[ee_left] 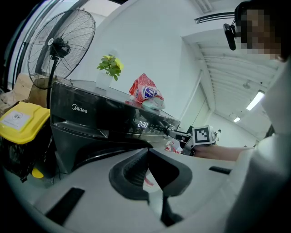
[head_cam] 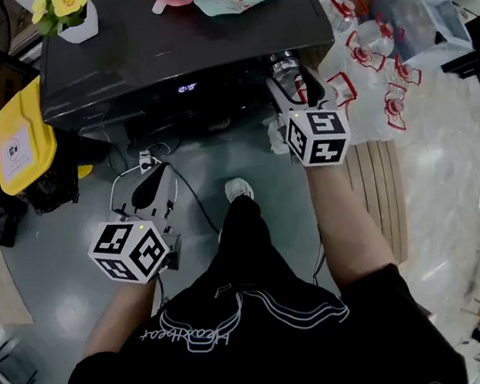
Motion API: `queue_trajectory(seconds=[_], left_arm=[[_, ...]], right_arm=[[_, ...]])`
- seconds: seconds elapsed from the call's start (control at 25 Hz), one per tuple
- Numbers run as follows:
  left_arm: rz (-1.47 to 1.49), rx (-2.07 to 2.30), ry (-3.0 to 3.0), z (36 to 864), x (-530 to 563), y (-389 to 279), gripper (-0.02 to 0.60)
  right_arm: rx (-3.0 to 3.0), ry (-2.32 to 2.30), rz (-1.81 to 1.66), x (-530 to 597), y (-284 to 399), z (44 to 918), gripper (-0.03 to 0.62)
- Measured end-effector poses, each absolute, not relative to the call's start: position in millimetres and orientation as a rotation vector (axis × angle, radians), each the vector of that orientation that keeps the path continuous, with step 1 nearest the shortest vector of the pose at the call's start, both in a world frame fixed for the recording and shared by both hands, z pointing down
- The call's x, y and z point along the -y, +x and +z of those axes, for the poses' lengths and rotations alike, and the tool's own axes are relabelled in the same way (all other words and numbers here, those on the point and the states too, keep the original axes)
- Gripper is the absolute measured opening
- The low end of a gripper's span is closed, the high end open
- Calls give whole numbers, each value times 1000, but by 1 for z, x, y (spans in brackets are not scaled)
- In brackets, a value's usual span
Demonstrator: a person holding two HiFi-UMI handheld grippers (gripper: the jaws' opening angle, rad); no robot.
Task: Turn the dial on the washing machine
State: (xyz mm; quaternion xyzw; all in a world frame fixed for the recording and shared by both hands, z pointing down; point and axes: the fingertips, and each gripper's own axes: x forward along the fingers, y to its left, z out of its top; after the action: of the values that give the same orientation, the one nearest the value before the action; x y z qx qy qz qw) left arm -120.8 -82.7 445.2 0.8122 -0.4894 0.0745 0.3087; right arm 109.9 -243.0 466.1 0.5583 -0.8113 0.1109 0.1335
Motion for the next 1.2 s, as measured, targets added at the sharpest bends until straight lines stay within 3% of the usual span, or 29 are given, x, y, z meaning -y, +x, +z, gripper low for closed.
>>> queue_trajectory(seconds=[0.48,0.84,1.0,1.2], left_arm=[[189,1298,2136,447,84,-122,5],[192,1302,2135,449,86,-124,5],[193,1303,2131,450,87,-125,5],[189,1306,2128,451,87,-126,5]], right_arm=[[1955,1258,-549,234,92,465,345],[1753,1206,-763,239,94,468,318],[1732,1226,-779,241,94,467,274],[1741,1247,-768,242,94,467,272]])
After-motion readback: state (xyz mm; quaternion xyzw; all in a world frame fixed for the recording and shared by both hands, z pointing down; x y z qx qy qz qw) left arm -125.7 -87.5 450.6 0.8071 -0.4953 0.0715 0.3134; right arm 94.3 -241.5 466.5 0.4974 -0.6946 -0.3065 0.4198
